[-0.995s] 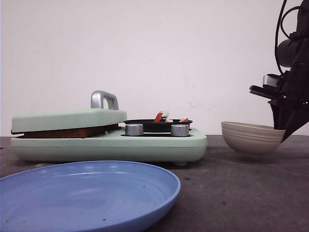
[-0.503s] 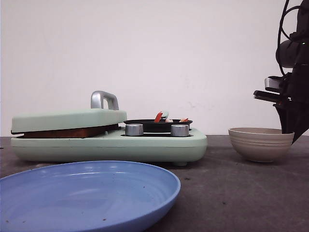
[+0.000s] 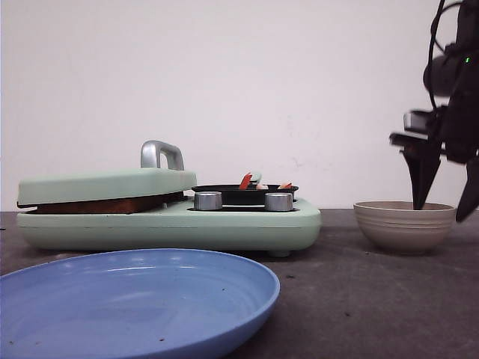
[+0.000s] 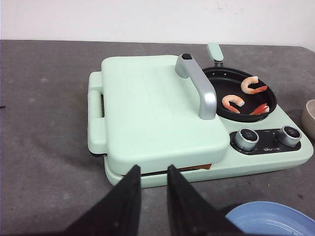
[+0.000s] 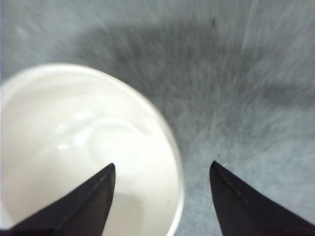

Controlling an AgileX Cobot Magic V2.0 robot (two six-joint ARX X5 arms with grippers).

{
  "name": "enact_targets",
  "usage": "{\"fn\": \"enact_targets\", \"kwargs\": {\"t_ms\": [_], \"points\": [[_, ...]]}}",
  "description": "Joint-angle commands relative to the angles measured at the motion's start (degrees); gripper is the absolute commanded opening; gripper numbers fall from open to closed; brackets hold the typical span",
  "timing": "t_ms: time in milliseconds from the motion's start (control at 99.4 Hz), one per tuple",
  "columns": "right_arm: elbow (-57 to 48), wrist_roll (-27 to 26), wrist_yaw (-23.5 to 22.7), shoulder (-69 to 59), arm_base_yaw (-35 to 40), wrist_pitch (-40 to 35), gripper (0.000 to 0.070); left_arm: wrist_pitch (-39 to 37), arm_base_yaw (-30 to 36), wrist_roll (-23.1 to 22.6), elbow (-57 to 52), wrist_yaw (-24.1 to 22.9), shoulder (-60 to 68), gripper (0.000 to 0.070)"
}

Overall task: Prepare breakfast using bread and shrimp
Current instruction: 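Lower the empty bowl onto the table and open the right gripper, then raise the right gripper away from the bowl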

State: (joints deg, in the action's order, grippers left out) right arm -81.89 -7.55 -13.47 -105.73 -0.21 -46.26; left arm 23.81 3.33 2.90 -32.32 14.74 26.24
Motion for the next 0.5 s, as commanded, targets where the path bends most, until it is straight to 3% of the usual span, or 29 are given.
{"fn": "enact_targets", "kwargs": {"t_ms": [0, 402, 493], "points": [[-1.0, 0.9, -0.4, 2.8, 0.1, 1.5, 0.0376, -0.6, 0.1, -0.6, -0.1, -0.2, 0.3, 0.0004], [-1.0, 0.9, -4.7, 20.9, 0.9, 5.7, 0.0374, 1.4, 0.1, -0.6, -0.1, -0.2, 0.3, 0.0004], [-1.0, 1.1, -4.7, 24.7, 1.3, 6.2, 0.0332, 1.9, 0.1, -0.6, -0.1, -0.2, 0.3, 0.0004]]}}
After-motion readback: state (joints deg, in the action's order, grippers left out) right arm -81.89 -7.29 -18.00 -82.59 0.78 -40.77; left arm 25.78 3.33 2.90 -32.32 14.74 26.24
